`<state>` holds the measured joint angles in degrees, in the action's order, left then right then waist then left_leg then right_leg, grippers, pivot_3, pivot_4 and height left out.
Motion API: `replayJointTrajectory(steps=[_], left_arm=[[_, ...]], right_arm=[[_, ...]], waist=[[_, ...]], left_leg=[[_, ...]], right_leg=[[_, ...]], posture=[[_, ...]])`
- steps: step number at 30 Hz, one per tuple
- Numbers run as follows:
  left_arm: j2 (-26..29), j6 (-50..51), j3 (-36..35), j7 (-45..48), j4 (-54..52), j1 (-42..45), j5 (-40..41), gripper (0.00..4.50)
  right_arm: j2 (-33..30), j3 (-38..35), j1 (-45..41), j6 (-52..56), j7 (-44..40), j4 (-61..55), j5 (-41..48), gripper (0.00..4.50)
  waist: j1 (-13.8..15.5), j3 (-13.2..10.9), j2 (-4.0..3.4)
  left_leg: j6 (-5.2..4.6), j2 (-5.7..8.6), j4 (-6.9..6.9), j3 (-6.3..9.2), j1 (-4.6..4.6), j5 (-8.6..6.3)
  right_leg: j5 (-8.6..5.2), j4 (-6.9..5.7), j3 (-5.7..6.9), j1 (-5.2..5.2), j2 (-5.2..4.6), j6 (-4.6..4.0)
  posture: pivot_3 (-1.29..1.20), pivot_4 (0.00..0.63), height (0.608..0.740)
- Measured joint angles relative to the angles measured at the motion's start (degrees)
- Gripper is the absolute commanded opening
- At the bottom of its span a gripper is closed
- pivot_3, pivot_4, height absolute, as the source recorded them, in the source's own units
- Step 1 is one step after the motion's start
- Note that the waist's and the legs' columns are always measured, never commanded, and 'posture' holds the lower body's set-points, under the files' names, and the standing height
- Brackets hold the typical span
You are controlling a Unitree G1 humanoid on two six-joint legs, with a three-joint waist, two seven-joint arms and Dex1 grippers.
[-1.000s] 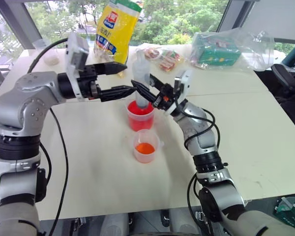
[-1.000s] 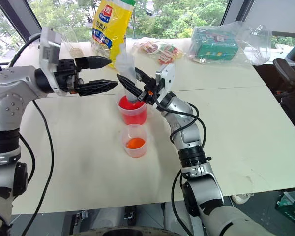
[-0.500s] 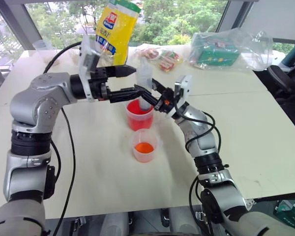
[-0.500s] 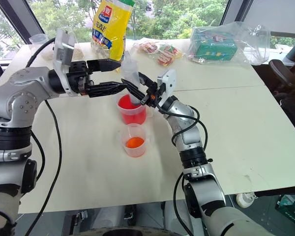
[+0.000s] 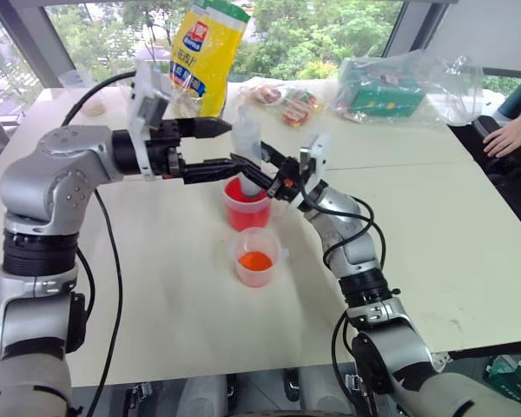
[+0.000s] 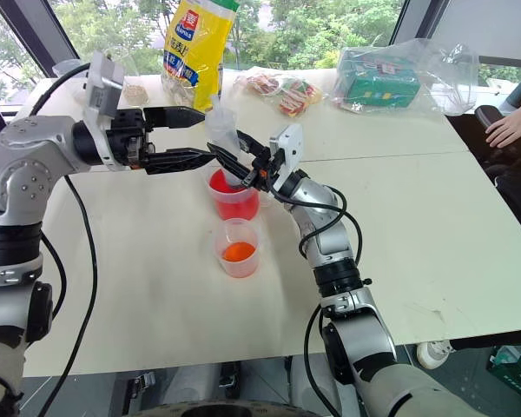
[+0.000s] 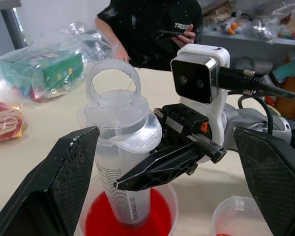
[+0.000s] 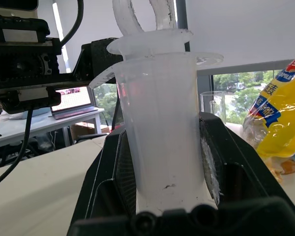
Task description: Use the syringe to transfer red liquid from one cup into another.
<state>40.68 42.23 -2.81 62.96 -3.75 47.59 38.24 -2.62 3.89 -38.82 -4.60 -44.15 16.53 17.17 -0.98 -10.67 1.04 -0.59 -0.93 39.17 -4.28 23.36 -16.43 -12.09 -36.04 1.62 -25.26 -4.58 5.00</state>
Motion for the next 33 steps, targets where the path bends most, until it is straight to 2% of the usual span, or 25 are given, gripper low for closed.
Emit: replayJointTrajectory(steps=[18, 26, 33], left_arm=[[3.7, 1.08, -3.06, -1.14, -3.69, -2.46, 2.14, 4.5], [-0.23, 0.45, -1.61, -1.94, -2.81, -1.59, 1.85, 4.5], [-5.21, -3.0, 0.97, -1.95, 2.73, 1.18, -0.78, 4.5]], right_arm=[[-0.24, -0.32, -0.71, 0.92, 0.95, 1.89, -0.01, 1.41], [-0.14, 0.01, -0.71, 1.91, 0.73, 1.88, 0.01, 1.41], [-0.12, 0.42, -0.59, 3.19, 0.42, 0.93, -0.02, 1.41]], waist=[[-0.05, 0.0, 0.0], [-0.09, 0.0, 0.0], [0.0, 0.0, 0.0]], left_leg=[[0.0, -0.01, 0.0, 0.0, 0.0, 0.0], [0.01, 0.0, -0.01, 0.0, 0.0, 0.0], [0.01, 0.01, 0.0, -0.01, 0.0, 0.01]], right_leg=[[0.0, -0.01, 0.0, -0.01, 0.0, -0.01], [0.0, -0.01, 0.0, -0.02, 0.01, -0.01], [0.0, -0.01, 0.0, -0.01, 0.02, 0.0]], posture=[[0.0, 0.15, 0.74], [0.0, 0.15, 0.74], [0.0, 0.15, 0.74]])
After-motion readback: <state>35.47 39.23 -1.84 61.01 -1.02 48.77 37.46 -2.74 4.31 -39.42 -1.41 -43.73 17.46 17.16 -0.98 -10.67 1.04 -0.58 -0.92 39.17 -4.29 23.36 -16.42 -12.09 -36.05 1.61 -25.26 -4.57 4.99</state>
